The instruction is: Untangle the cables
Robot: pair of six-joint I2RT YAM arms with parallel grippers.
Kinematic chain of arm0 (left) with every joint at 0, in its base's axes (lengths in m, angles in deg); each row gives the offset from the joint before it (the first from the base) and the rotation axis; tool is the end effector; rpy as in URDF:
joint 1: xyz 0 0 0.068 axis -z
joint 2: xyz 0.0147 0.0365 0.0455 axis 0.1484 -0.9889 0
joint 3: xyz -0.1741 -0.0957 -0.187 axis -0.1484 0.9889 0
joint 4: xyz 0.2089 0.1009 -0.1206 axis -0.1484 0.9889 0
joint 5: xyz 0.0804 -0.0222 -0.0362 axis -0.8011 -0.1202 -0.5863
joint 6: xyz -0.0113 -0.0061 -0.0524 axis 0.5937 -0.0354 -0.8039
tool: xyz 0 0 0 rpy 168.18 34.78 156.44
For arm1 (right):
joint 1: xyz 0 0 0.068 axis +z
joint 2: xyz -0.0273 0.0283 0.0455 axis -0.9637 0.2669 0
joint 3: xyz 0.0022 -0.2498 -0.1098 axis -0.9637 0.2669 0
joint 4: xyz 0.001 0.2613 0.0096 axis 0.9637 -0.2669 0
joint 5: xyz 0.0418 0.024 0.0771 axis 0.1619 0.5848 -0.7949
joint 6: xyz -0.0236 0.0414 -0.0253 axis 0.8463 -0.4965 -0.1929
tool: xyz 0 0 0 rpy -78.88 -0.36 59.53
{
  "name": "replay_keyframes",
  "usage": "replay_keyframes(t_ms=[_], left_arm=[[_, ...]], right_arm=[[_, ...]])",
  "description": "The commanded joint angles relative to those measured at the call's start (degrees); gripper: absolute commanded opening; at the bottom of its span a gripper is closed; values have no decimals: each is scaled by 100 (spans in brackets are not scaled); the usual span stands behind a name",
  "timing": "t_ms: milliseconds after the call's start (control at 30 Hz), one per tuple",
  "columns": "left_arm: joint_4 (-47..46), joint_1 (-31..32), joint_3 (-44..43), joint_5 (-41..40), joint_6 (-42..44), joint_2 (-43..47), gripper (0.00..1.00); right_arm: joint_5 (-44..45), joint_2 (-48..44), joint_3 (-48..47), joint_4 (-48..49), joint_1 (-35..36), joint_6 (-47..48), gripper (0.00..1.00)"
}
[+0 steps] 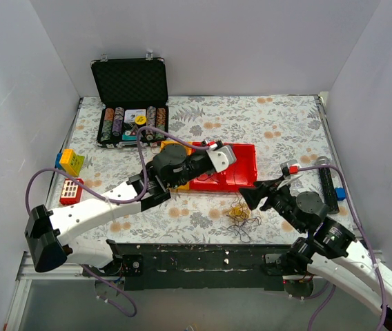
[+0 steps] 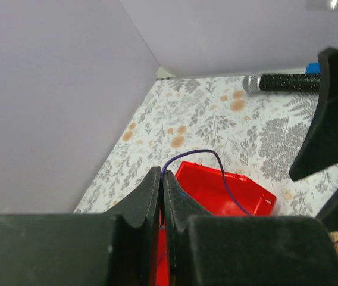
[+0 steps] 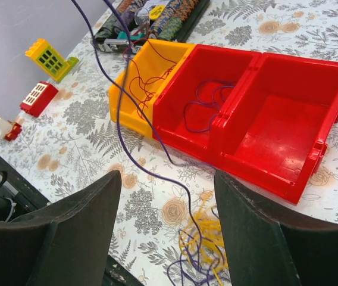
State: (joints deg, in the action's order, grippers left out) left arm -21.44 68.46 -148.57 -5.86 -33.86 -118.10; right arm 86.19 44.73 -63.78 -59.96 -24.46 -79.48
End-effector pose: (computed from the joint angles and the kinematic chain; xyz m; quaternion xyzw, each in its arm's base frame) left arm 0.1520 -0.2638 0.3702 0.3233 0.6439 -0.3926 0.5716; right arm 0.0812 0.0827 0.2891 -0.0711 0.7245 0.3398 0.5955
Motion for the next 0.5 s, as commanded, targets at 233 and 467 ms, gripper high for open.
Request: replay_keyframes(t_ms=[233, 467], left_arm=[[332, -16, -1107, 371, -260, 16, 0], [824, 11, -1714, 660, -488, -231, 0]], right_arm=[[275, 567, -5, 1224, 21, 506, 79], [295, 1480, -40, 2376, 30, 902, 80]])
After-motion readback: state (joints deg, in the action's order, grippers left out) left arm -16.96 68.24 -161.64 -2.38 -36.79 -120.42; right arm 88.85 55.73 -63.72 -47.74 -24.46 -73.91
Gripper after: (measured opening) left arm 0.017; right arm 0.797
